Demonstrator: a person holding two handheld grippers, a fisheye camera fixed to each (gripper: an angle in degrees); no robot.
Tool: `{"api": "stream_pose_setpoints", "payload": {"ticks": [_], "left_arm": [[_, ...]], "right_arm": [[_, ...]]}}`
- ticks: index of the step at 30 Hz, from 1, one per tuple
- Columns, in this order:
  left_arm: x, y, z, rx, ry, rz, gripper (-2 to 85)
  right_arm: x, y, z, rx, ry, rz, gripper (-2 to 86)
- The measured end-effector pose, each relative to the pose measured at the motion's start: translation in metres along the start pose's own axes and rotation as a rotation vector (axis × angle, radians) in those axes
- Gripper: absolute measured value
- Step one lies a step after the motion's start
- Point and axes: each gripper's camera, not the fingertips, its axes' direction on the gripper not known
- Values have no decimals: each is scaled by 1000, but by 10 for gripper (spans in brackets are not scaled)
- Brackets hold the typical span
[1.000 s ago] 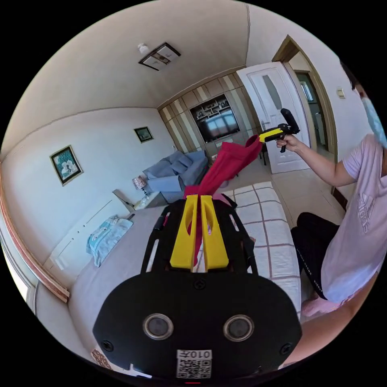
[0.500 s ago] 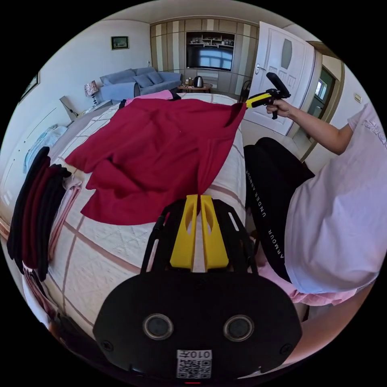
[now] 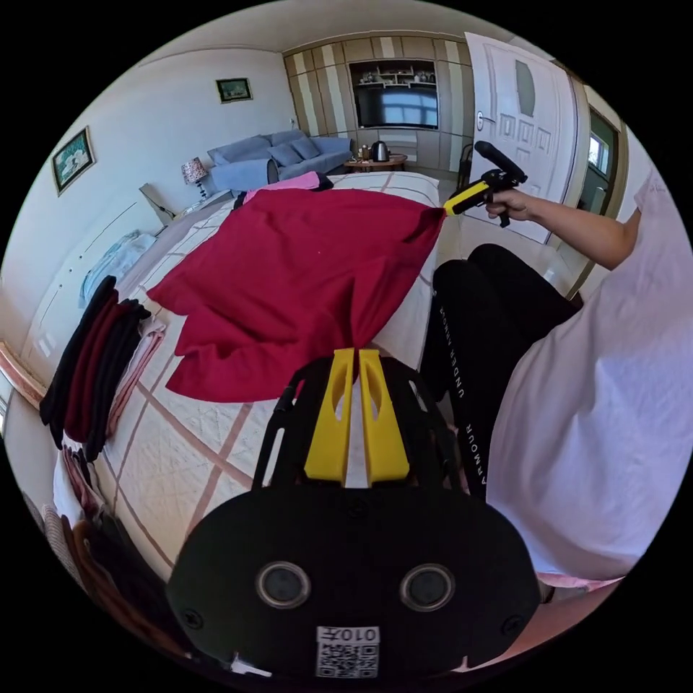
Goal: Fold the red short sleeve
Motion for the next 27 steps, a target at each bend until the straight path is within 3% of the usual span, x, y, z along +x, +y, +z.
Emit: {"api": "stream_pose_setpoints", "payload": {"ticks": [10,16,20,24,27], "left_arm": [[-6,15,7,-36,-16,-17,4],[-28,35,12,-55,40,-138,31],[-75,47,-37,61,-57,-360,53],[-159,54,-45,-43,-294,-609,72],[-218,64,-21,-23,-207,-739,75]], "right_arm": [[22,18,4,50,-47,-7,29],[32,34,-3,62,-62,22,21],[51,47,-24,160,-47,97,15],[65,39,-37,223,-28,153,13],[55,24,-39,263,11,132,14]]}}
